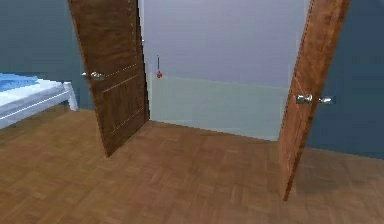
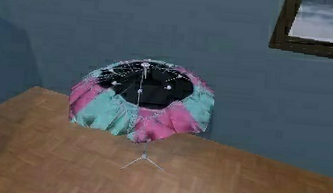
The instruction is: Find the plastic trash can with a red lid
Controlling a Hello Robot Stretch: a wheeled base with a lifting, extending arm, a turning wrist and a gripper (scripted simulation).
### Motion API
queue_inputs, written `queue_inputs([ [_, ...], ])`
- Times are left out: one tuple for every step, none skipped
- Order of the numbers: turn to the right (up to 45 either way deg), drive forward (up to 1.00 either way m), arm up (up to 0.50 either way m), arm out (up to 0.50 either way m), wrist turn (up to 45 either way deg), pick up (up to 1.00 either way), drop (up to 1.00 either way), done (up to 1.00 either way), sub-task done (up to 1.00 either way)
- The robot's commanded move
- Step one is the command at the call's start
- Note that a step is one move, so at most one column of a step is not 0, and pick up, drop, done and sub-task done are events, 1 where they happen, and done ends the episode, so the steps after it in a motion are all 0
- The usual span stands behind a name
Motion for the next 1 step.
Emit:
queue_inputs([
  [0.0, 1.00, 0.00, 0.00, 0.0, 0.00, 0.00, 0.00, 0.00],
])
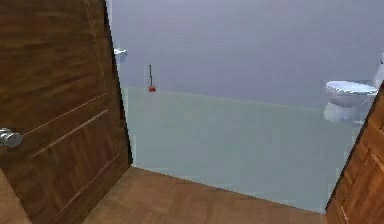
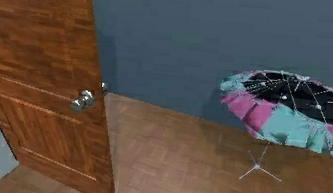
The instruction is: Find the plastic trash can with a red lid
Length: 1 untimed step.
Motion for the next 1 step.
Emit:
queue_inputs([
  [9.0, 0.00, 0.00, 0.00, 0.0, 0.00, 0.00, 0.00, 0.00],
])
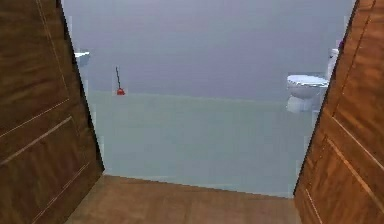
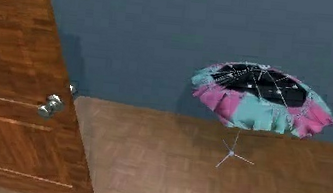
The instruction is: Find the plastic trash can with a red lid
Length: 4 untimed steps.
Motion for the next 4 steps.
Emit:
queue_inputs([
  [0.0, 0.20, 0.00, 0.00, 0.0, 0.00, 0.00, 0.00, 0.00],
  [12.0, 0.00, 0.00, 0.00, 0.0, 0.00, 0.00, 0.00, 0.00],
  [0.0, 0.05, 0.00, 0.00, 0.0, 0.00, 0.00, 0.00, 0.00],
  [3.0, 0.00, 0.00, 0.00, 0.0, 0.00, 0.00, 0.00, 0.00],
])
